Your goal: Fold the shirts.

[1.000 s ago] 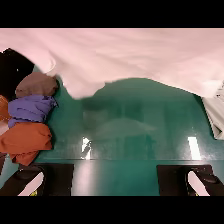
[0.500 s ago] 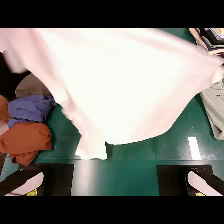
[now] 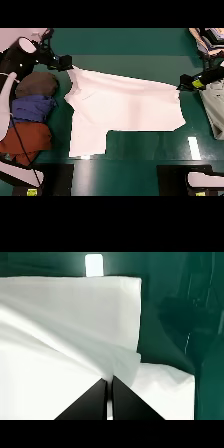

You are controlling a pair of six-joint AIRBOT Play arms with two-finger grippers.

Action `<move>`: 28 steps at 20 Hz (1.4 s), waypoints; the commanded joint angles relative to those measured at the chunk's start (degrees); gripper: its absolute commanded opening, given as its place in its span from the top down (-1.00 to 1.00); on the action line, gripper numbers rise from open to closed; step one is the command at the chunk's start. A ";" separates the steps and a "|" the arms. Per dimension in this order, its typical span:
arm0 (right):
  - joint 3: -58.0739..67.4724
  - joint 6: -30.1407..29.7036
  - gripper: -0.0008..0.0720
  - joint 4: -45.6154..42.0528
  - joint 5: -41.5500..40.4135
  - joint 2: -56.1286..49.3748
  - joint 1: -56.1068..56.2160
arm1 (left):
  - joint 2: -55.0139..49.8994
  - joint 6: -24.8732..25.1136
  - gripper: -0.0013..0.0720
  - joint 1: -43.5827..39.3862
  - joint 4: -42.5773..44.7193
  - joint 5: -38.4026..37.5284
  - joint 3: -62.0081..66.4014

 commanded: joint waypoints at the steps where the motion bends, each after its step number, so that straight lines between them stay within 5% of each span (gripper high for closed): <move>1: -0.55 0.02 0.75 0.22 -7.13 -2.82 0.11 | -3.30 -0.07 -0.50 0.02 -0.76 3.69 0.09; 2: 0.20 0.02 0.17 0.22 -7.02 -2.78 -0.13 | -3.08 0.00 -0.62 0.33 -0.63 1.75 0.42; 3: 1.31 0.02 0.05 0.20 -6.08 -2.60 -0.44 | -2.99 -0.02 -0.48 0.90 -0.66 -1.29 1.36; 8: 0.74 -3.65 0.05 0.22 0.00 4.81 -3.43 | -1.07 3.76 -0.48 6.32 -0.44 -24.20 4.13; 17: -18.67 -6.01 0.05 0.26 2.71 23.82 -10.03 | 22.69 8.72 -0.48 6.43 -0.04 -10.32 -41.90; 25: -20.06 -6.01 0.06 0.24 3.56 26.01 -9.79 | 23.32 16.68 -0.48 6.03 -10.64 1.49 -54.64; 27: -20.09 -5.99 0.06 0.26 3.58 26.01 -9.81 | 23.08 18.23 -0.02 3.69 -11.13 2.01 -55.21; 28: -20.09 -5.99 0.06 0.26 3.61 26.01 -9.81 | 23.08 18.36 -0.04 2.34 -11.26 2.84 -55.21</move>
